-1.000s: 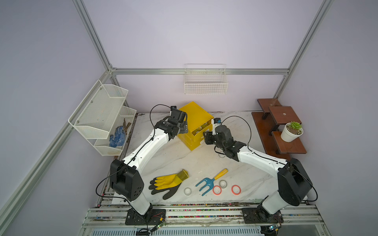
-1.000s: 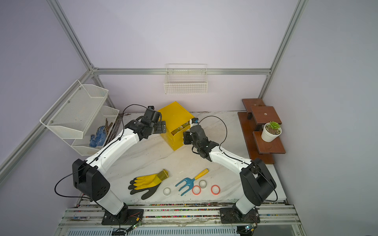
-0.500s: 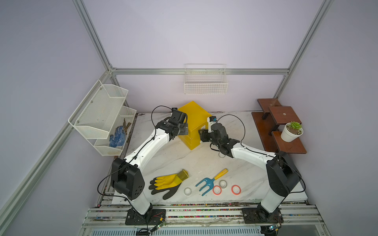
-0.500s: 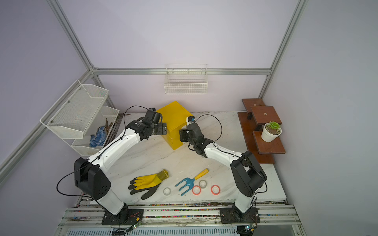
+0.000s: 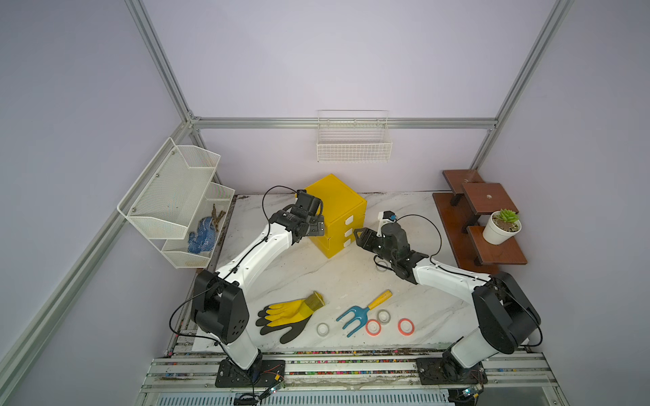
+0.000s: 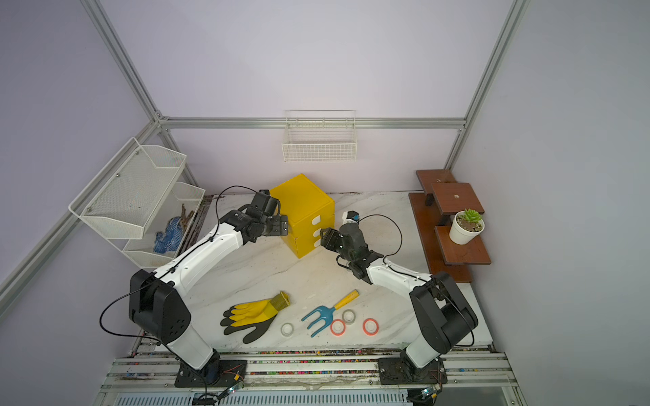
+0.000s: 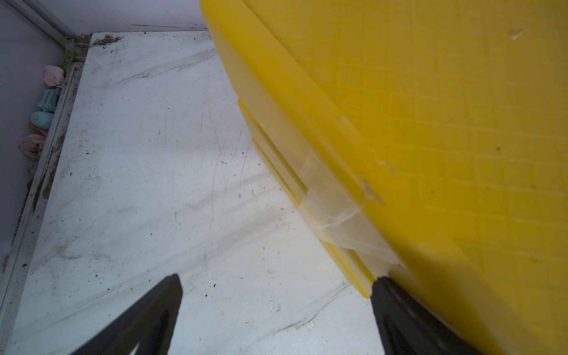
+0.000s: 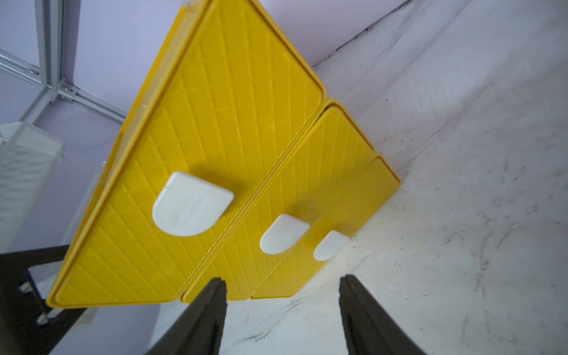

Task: Place the transparent tape into the drawer according to color
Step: Close the drawer in the storage box, then open the drawer in the storage box.

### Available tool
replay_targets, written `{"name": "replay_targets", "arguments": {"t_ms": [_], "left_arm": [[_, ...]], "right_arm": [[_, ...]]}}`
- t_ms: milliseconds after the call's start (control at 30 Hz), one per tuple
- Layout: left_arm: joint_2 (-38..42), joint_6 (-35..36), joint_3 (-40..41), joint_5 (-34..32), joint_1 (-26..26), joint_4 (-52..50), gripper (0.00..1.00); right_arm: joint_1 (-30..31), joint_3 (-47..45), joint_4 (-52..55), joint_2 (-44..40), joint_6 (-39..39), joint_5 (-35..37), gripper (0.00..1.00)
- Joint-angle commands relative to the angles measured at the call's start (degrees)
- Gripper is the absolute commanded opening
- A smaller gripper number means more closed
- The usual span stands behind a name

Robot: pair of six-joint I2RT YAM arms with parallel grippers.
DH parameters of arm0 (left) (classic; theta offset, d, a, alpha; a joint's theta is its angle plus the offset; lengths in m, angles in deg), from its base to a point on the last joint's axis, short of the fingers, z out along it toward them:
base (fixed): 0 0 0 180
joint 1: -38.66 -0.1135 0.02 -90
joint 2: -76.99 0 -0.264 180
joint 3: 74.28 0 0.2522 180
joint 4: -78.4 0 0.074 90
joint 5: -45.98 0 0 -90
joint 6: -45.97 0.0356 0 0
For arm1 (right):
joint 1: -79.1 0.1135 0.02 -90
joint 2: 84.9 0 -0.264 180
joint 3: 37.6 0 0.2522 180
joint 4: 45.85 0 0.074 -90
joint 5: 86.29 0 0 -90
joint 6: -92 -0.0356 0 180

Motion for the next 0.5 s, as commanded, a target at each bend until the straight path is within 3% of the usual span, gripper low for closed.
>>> {"name": "replay_targets", "arguments": {"t_ms": [0, 133, 467], "left_arm": [[1.0, 0.4, 0.5, 0.9, -0.4, 2.8, 1.0], [1.1, 0.5, 0.7, 1.1, -0.5, 2.9, 1.0], [0.9, 0.6, 0.6, 1.7, -0.6, 3.0, 1.0]], "right_arm": [[-0.7, -2.1, -15.9, 4.2, -12.3, -8.4, 0.65], [-1.6, -3.9, -26.2, 9.3, -20.1, -10.8, 0.65], [-2.1, -4.2, -29.9, 12.5, -22.7, -9.6, 0.65]]}}
